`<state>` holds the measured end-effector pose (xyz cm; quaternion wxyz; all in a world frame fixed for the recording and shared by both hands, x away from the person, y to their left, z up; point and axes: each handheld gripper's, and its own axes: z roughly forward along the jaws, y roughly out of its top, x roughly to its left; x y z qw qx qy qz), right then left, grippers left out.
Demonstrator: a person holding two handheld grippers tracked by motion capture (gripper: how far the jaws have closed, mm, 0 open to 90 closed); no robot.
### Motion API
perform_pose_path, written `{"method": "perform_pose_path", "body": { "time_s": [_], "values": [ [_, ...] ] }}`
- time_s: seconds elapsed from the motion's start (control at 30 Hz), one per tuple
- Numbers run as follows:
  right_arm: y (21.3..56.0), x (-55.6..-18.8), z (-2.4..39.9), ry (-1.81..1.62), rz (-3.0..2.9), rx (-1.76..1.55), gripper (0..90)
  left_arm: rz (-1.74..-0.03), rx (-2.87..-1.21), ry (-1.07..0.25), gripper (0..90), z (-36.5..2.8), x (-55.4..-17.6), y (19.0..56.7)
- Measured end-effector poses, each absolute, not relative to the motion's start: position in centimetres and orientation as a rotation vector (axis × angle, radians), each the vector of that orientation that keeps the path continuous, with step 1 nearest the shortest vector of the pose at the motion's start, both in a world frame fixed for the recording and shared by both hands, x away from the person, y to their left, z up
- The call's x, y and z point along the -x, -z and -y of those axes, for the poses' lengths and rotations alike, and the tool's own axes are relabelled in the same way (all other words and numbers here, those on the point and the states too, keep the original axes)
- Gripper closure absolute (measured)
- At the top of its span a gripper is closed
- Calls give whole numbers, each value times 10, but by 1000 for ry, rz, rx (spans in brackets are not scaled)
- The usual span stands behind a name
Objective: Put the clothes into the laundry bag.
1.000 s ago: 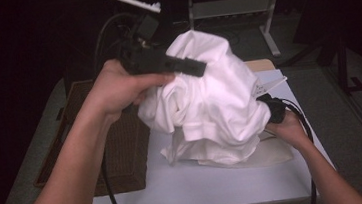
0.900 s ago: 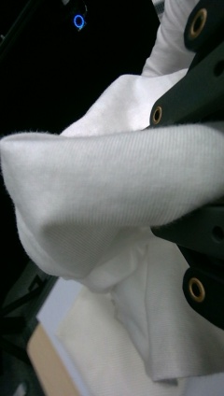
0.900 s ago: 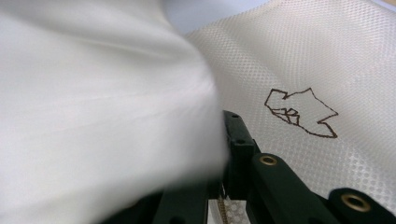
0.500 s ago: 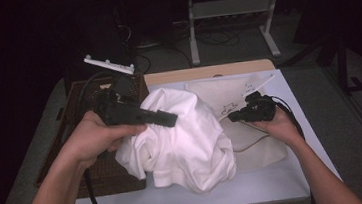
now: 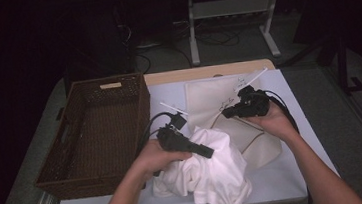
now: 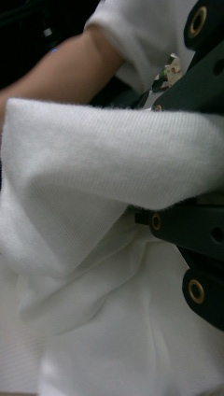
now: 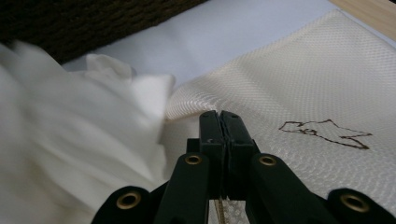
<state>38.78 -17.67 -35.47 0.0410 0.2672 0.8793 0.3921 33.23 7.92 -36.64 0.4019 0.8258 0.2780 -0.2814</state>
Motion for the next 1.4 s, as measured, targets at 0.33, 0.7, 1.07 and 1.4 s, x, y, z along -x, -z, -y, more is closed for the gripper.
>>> {"method": "perform_pose_path", "body": {
  "time_s": [0.33,0.7,1.07,1.4],
  "values": [
    [341,-378,171,-1292,-2748,-743,887,-965,-2002,710,769,-50,-365,417],
    [358,-368,164,-1169,-2834,-687,862,-1034,-1959,596,476,-66,-358,406],
    [361,-366,168,-1172,-2813,-694,877,-954,-2009,568,702,-79,-346,399],
    [342,-360,161,-1247,-2784,-636,884,-931,-1988,502,833,-50,-348,398]
  ]
}}
